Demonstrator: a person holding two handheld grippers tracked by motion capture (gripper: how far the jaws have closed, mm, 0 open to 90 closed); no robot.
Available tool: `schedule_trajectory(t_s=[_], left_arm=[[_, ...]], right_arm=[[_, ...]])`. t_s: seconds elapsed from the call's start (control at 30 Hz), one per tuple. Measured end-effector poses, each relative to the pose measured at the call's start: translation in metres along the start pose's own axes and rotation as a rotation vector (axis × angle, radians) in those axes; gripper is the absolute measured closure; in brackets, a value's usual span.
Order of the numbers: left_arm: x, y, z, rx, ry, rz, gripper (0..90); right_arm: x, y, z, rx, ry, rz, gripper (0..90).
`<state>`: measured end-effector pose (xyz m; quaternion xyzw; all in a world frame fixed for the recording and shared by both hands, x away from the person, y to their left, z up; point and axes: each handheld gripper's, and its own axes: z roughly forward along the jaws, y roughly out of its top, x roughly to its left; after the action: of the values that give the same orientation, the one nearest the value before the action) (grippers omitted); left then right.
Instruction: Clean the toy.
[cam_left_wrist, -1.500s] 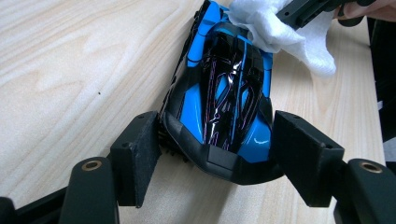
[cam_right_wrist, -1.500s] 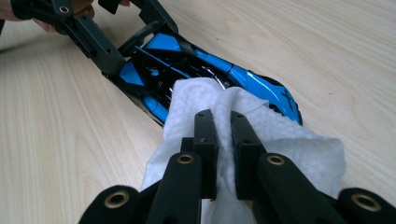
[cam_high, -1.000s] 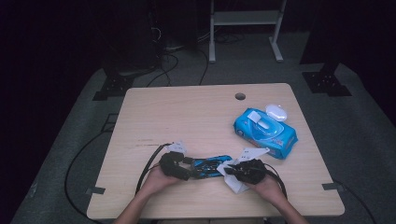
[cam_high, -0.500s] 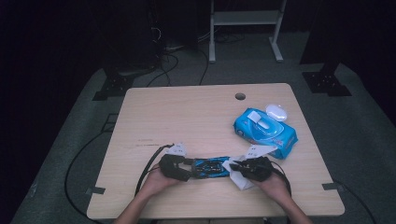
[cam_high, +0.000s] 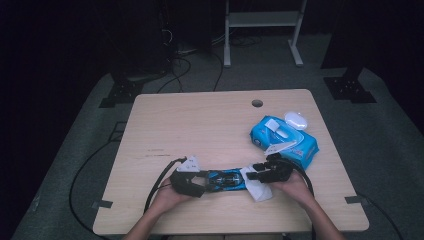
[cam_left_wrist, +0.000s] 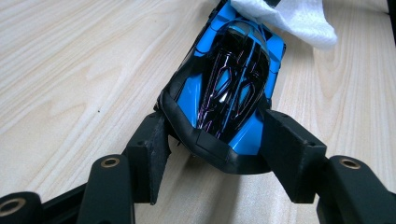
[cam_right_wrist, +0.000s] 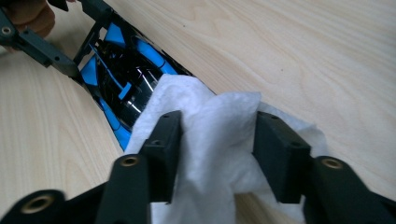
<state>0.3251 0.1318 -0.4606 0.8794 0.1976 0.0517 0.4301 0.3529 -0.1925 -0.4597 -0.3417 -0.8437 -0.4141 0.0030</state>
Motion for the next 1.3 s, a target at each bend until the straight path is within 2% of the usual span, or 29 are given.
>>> schedule_trajectory(t_s=[0.13, 0.27, 0.33, 0.47, 0.53, 0.57, 0.63, 0.77, 0.87, 0.97, 1.07, 1.23, 1.3], left_arm=[[-0.004, -0.001, -0.001, -0.003, 0.019, 0.034, 41.8], [-0.004, -0.002, -0.002, -0.008, 0.023, 0.050, 41.8], [-0.005, -0.002, -0.003, -0.008, 0.028, 0.060, 41.7], [-0.008, -0.001, -0.005, 0.021, 0.048, 0.097, 39.1], [-0.006, -0.001, -0.004, 0.050, 0.041, 0.072, 32.0], [-0.003, -0.003, -0.004, 0.049, 0.023, 0.047, 30.5], [0.004, -0.005, -0.004, 0.028, -0.017, -0.019, 29.1], [0.017, -0.005, -0.006, -0.019, -0.088, -0.119, 28.0], [0.023, -0.004, -0.002, -0.015, -0.148, -0.154, 27.8], [0.020, -0.004, 0.004, 0.030, -0.199, -0.124, 33.3], [0.014, -0.002, 0.008, 0.053, -0.205, -0.061, 45.6], [0.012, 0.000, 0.005, 0.051, -0.143, -0.010, 48.9], [0.011, 0.001, 0.004, 0.049, -0.083, 0.024, 49.4]], right_arm=[[-0.005, 0.003, 0.008, 0.030, 0.089, 0.030, 44.1], [-0.006, 0.004, 0.012, 0.041, 0.130, 0.027, 46.8], [-0.005, 0.004, 0.012, 0.038, 0.140, 0.024, 47.9], [0.000, 0.002, 0.010, 0.021, 0.125, -0.019, 49.6], [0.003, 0.001, 0.010, 0.012, 0.127, -0.036, 51.7], [0.006, 0.001, 0.010, 0.007, 0.129, -0.048, 52.0], [0.012, 0.001, 0.009, -0.007, 0.104, -0.098, 52.1], [0.021, -0.002, 0.005, -0.028, 0.073, -0.180, 54.3], [0.027, -0.003, 0.002, -0.043, 0.052, -0.238, 55.8], [0.032, -0.004, 0.001, -0.054, 0.031, -0.277, 57.0], [0.035, -0.003, 0.001, -0.068, 0.014, -0.302, 58.6], [0.039, -0.001, 0.002, -0.082, -0.049, -0.335, 59.6], [0.040, 0.002, 0.004, -0.087, -0.083, -0.345, 59.4]])
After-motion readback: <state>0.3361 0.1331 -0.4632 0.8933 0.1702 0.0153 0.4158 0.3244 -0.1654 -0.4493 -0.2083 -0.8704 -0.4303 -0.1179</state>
